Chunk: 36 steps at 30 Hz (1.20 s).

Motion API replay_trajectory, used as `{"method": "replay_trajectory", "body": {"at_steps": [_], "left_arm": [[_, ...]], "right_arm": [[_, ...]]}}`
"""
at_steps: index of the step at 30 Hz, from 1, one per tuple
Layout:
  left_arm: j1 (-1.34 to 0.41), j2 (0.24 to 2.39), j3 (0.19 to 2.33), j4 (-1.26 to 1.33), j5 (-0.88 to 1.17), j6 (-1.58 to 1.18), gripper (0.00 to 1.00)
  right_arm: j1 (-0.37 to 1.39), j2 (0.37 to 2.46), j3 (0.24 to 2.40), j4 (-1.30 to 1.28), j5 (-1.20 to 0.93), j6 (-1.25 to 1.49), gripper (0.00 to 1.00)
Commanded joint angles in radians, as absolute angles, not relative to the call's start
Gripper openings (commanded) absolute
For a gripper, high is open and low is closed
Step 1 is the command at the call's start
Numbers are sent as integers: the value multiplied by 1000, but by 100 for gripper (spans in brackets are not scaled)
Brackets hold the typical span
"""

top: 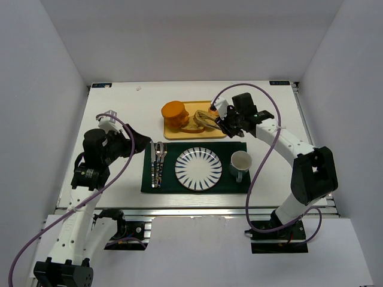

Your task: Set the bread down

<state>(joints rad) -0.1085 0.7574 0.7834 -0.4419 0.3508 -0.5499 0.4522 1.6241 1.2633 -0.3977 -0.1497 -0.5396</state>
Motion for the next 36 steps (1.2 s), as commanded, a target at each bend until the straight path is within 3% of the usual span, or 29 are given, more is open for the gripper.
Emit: {"method": "replay_trajectory", "body": {"at_steps": [1, 9, 22, 32, 34, 36], "left_arm": [[-109, 739, 776, -439, 341, -548, 76], [-109, 738, 792, -448, 336, -543, 76], [-109, 730, 798, -445, 339, -546, 76], [-109, 738, 776, -420, 357, -555, 76], [-109, 741, 776, -420, 359, -557, 76], [-109, 741, 776, -422, 359, -557, 76]], "right_arm": [[457, 1611, 1262, -374, -92, -561, 40], [457, 1536, 1289, -420, -147, -565, 14], [460, 1186, 1206, -731, -451, -643, 7], [520, 1015, 1009, -828, -437, -729, 11], [525, 1029, 1002, -818, -436, -723, 16], [532, 1049, 1003, -816, -440, -718, 28]]}}
